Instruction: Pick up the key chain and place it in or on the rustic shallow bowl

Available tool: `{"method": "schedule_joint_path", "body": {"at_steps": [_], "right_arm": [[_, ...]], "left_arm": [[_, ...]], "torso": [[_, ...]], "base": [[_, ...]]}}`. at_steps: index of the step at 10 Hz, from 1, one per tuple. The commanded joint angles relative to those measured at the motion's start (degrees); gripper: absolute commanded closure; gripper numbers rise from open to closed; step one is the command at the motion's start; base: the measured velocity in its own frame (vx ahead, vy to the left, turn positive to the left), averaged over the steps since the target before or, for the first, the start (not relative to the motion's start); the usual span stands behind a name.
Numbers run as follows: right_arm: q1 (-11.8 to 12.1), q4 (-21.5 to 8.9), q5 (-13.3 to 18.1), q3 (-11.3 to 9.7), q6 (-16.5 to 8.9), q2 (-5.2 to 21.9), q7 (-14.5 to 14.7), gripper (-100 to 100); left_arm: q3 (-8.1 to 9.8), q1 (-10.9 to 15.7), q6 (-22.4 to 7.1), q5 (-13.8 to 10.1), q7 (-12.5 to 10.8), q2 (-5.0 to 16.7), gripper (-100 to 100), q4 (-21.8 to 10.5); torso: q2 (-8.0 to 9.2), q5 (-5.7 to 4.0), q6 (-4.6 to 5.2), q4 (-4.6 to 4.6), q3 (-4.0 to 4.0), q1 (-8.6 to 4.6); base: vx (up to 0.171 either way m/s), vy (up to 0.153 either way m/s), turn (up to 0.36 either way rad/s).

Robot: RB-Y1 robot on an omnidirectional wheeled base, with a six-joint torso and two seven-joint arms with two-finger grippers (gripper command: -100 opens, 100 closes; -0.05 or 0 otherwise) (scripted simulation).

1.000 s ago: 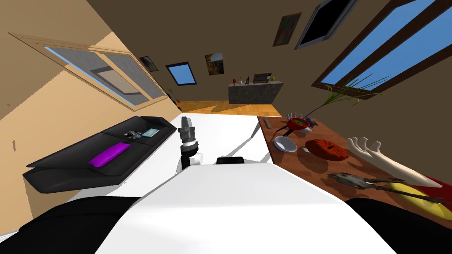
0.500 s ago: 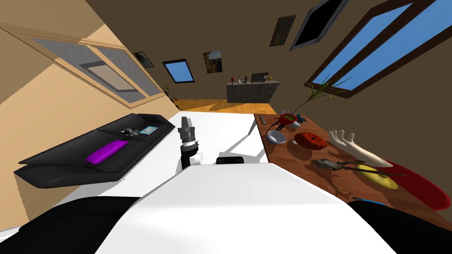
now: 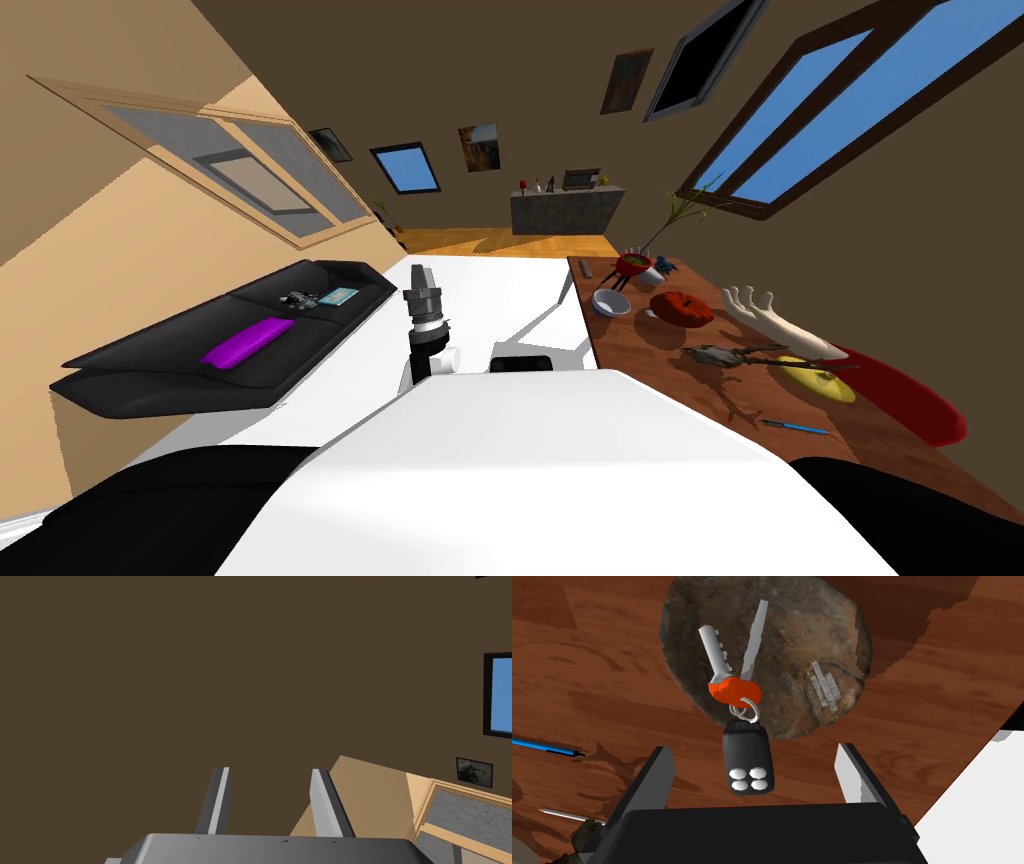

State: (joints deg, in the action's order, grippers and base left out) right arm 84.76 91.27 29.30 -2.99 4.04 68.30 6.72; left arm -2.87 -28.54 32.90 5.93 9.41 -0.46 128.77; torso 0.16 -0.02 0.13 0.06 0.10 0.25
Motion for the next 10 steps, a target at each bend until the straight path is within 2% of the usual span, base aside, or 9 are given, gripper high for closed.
{"method": "schedule_joint_path", "body": {"at_steps": [1, 3, 4, 5, 10], "right_arm": [[0.00, 0.00, 0.00, 0.00, 0.00, 0.00, 0.00, -100], [0.00, 0.00, 0.00, 0.00, 0.00, 0.00, 0.00, -100], [0.00, 0.00, 0.00, 0.00, 0.00, 0.00, 0.00, 0], [2.87, 1.82, -0.37, 2.77, 0.18, 1.44, -0.78, -100], [10.83, 6.37, -1.30, 9.71, 0.62, 5.05, -2.72, -100]], "left_arm": [[0.00, 0.00, 0.00, 0.00, 0.00, 0.00, 0, 0.00], [0.00, 0.00, 0.00, 0.00, 0.00, 0.00, 0, 0.00], [0.00, 0.00, 0.00, 0.00, 0.00, 0.00, 0, 0.00], [0.00, 0.00, 0.00, 0.00, 0.00, 0.00, 0, 0.00], [0.00, 0.00, 0.00, 0.00, 0.00, 0.00, 0, 0.00]], "torso": [[0.00, 0.00, 0.00, 0.00, 0.00, 0.00], [-0.08, 0.02, 0.00, -0.02, -0.05, 0.05], [-0.09, 0.02, 0.00, -0.03, -0.06, 0.06], [-0.10, 0.02, 0.00, -0.03, -0.06, 0.06], [-0.08, 0.03, 0.00, -0.02, -0.05, 0.09]], "base": [[0.000, 0.000, 0.000], [0.000, 0.000, 0.000], [0.000, 0.000, 0.000], [-0.008, 0.001, -0.065], [-0.012, 0.002, -0.038]]}}
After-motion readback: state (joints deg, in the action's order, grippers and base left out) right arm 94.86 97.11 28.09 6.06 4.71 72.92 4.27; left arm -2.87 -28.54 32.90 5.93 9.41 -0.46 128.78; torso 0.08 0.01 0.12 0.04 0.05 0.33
